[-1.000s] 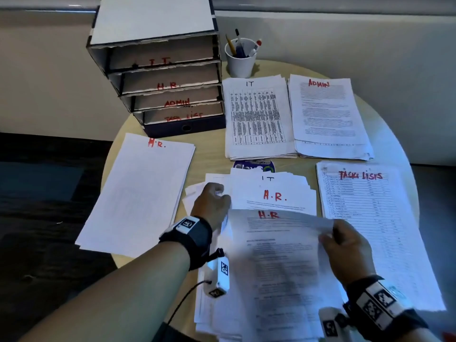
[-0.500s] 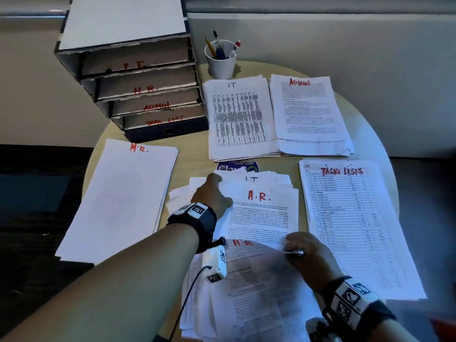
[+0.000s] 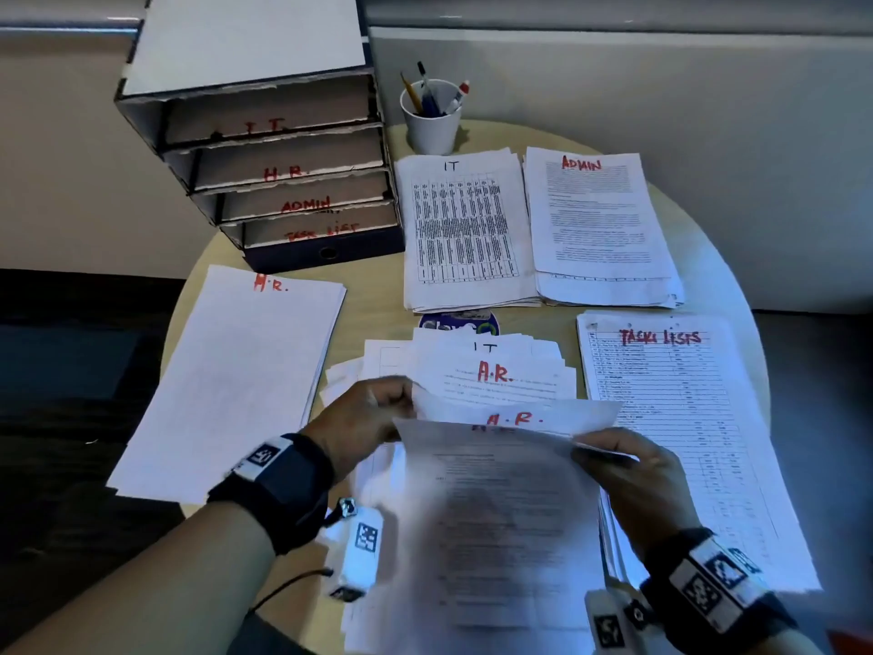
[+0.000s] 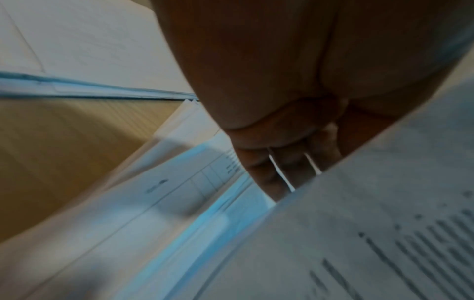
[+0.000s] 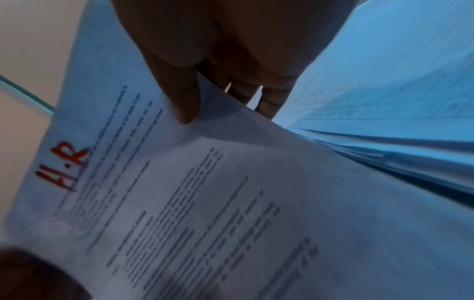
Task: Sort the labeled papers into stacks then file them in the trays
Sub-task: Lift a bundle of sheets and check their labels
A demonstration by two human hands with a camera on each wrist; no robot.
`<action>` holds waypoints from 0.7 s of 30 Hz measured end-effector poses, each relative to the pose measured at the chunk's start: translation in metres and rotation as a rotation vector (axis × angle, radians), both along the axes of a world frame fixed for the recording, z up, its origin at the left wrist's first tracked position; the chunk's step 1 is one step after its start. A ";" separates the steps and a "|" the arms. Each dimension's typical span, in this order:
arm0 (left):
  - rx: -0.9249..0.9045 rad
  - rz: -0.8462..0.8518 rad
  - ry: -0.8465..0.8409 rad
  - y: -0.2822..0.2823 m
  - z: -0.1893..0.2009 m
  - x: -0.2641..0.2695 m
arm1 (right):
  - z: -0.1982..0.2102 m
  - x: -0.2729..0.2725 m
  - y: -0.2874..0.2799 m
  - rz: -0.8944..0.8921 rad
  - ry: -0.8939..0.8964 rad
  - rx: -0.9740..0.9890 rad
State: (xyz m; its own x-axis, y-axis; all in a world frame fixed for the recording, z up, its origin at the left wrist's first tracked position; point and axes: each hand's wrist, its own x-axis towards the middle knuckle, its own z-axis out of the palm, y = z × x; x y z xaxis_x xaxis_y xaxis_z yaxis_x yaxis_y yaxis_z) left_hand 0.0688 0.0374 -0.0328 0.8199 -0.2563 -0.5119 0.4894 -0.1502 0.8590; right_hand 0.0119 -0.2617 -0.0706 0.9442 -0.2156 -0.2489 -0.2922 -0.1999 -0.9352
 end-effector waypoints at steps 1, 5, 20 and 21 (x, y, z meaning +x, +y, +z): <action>0.083 0.034 -0.026 0.000 -0.006 0.009 | -0.001 -0.001 -0.001 0.018 0.001 -0.009; 0.766 -0.335 -0.322 -0.008 -0.028 0.055 | -0.002 -0.010 -0.004 0.032 0.020 -0.021; 0.877 -0.239 -0.062 -0.031 -0.054 0.075 | -0.037 -0.021 -0.009 -0.056 0.110 0.166; 0.866 -0.208 -0.071 -0.028 -0.056 0.071 | -0.037 -0.023 -0.010 -0.047 0.124 0.149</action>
